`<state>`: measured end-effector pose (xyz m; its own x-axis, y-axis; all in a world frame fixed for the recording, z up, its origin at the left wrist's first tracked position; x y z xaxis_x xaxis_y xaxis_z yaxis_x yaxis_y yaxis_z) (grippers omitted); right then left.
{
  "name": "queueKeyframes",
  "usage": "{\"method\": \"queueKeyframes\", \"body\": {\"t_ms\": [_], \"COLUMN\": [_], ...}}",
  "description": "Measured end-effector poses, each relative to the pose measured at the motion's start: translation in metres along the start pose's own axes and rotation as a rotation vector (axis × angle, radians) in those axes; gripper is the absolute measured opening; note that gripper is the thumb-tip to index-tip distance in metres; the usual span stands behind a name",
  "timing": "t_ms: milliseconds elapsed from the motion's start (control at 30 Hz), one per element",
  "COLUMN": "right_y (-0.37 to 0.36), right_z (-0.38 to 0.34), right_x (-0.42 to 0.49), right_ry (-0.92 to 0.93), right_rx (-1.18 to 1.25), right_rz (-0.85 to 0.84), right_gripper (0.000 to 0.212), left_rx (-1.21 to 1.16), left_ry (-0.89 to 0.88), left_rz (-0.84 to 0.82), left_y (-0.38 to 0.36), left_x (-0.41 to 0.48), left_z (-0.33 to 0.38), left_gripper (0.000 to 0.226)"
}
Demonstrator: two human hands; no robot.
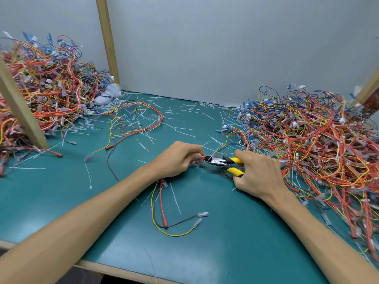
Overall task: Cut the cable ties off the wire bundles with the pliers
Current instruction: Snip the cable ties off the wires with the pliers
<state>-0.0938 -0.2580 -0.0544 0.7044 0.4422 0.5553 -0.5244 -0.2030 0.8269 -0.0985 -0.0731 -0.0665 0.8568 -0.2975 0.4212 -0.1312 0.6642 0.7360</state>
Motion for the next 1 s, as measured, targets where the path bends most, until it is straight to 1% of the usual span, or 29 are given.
{"method": "queueKeyframes", "body": {"t_ms": [167, 300, 500, 567, 667, 733, 900, 1000], "right_y": [0.0043, 0.0002, -0.0001, -0.001, -0.0047, -0.0052, -0.0055, -0.0026], "right_z": [-0.0024, -0.002, 0.0008, 0.0009, 0.0028, 0.0034, 0.0043, 0.0055], "right_x": [0.0012, 0.0005, -0.0005, -0.0006, 0.0019, 0.0023, 0.0031, 0.0032], "right_ry": [0.039, 0.027, 0.009, 0.02, 0.031, 0.027, 0.032, 0.026], "right_rx": [-0.014, -0.004, 0.01, 0.022, 0.053, 0.056, 0.021, 0.023], "right_rz": [0.027, -0.02, -0.002, 0.015, -0.014, -0.023, -0.032, -0.017], "right_gripper": [0.024, 0.034, 0.033, 0.029, 0.038, 0.04, 0.038, 0.031], "left_rx": [-0.01, 0.007, 0.007, -0.004, -0.011, -0.009, -0.008, -0.009], "left_ry": [0.013, -0.012, -0.018, -0.017, -0.015, -0.01, 0.003, 0.001], "left_rz": [0.004, 0.002, 0.023, 0.022, 0.021, 0.019, 0.022, 0.02], "left_y": [0.0, -0.0003, -0.0008, -0.0007, -0.0009, -0.0013, -0.002, -0.002], "left_x": [0.0006, -0.0001, 0.0005, 0.0003, 0.0007, 0.0007, 0.0007, 0.0004], "left_z": [-0.0011, 0.0019, 0.0025, 0.0022, 0.0019, 0.0011, -0.0017, -0.0013], "left_gripper": [0.021, 0.02, 0.02, 0.02, 0.02, 0.02, 0.02, 0.02]}}
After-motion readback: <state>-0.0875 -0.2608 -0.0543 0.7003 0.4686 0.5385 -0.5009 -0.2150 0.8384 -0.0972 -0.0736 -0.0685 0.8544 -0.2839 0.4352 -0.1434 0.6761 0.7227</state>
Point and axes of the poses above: each hand's wrist, its own x-axis towards the middle knuckle, its own y-axis out of the back of the hand, z = x × y, the point moved 7 cm from there along x, towards the middle knuckle, and after that the axes turned 5 degrees about z, right-handed, at the moved point
